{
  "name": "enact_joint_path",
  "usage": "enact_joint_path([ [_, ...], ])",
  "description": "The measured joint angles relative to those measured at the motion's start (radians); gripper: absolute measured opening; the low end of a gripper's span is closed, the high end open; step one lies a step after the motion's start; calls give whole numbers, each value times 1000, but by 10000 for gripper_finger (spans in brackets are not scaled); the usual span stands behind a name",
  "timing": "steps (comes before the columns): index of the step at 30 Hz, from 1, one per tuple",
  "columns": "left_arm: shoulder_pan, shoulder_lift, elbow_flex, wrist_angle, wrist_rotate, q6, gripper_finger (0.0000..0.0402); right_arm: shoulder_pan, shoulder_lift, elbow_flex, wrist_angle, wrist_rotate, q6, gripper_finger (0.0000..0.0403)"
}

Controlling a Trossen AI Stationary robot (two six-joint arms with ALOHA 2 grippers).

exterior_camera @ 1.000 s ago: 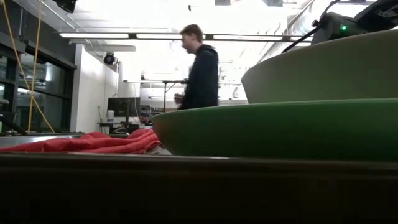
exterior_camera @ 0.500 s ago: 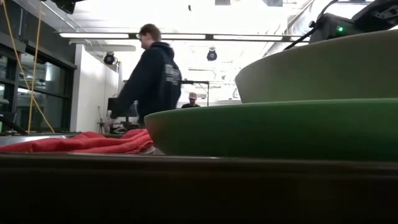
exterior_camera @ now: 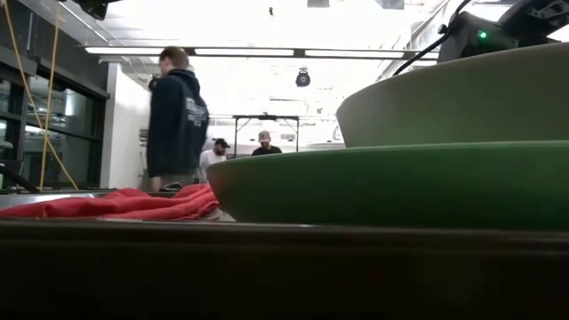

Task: Set up tray
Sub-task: Put the yellow knife to the left of the green plate on the red napkin on the brown serving tray

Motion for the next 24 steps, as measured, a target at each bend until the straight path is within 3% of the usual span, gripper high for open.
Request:
enact_joint_path([
  [10, 0, 0, 0, 1, 7, -1, 88, 0, -12, 52, -72, 0, -11, 2],
  [15, 0, 0, 0, 2, 10, -1, 88, -2, -14, 109, -139, 78, -22, 1],
  [24, 0, 0, 0, 1, 12, -2, 88, -122, -14, 144, -201, 103, -145, 1],
])
